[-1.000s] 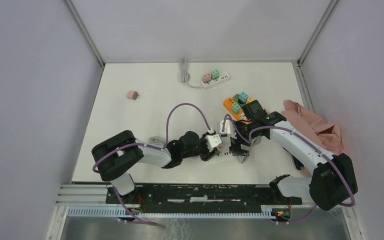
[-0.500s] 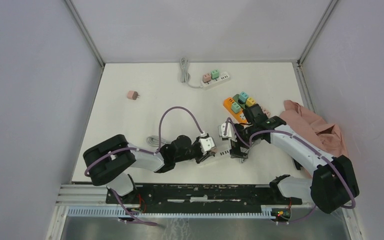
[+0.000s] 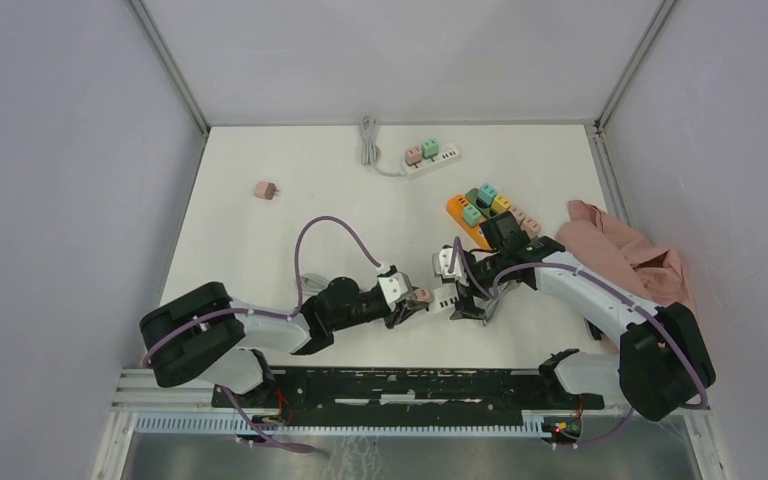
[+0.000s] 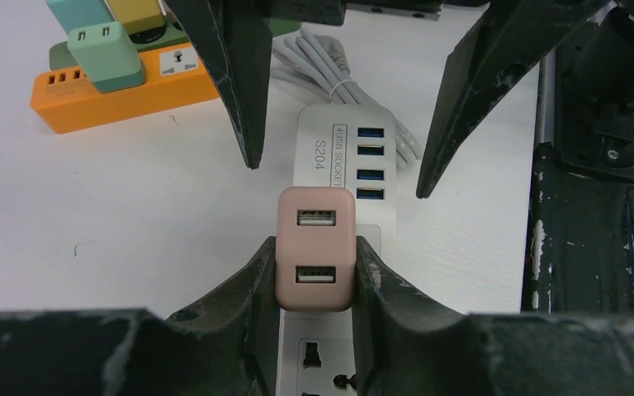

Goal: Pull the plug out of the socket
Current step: Remove the plug from the socket.

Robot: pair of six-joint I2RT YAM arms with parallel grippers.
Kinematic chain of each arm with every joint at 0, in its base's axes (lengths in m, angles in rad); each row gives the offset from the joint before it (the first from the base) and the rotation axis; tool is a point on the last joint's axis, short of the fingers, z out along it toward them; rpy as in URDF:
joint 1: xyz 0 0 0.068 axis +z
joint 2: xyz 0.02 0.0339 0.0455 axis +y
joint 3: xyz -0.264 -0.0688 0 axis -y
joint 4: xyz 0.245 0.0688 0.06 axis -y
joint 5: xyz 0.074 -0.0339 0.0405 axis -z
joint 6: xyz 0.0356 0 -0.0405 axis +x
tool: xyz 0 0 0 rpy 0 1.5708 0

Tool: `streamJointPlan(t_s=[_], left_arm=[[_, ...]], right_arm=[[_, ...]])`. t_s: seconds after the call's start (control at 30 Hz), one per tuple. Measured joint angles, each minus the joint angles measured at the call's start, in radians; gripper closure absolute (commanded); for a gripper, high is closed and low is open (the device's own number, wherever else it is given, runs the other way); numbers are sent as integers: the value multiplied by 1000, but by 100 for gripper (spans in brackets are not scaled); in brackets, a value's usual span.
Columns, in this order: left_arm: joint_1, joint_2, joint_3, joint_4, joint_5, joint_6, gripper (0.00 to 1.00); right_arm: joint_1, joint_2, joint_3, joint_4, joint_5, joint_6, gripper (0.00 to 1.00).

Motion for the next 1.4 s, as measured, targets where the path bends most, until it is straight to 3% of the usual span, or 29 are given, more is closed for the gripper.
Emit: streamJointPlan(t_s=[0.2,0.47,1.03,1.27,1.4], left_arm=[[0,-34,-20,37,0,-14,97],[0,-61,-36,67,0,-19,97],[0,-64,-48,100,10,-68,97],[0,-64,-48,106,10,-82,97],[-2,-65,5,-7,8,-79,97]], right_arm=[[47,11,-5,19,1,11,8],[68,11,-5,30,-17,31,27],[71,11,4,3,-47,48,98],[74,12,24,-35,-40,37,100],[85,20,26,-48,1,40,100]])
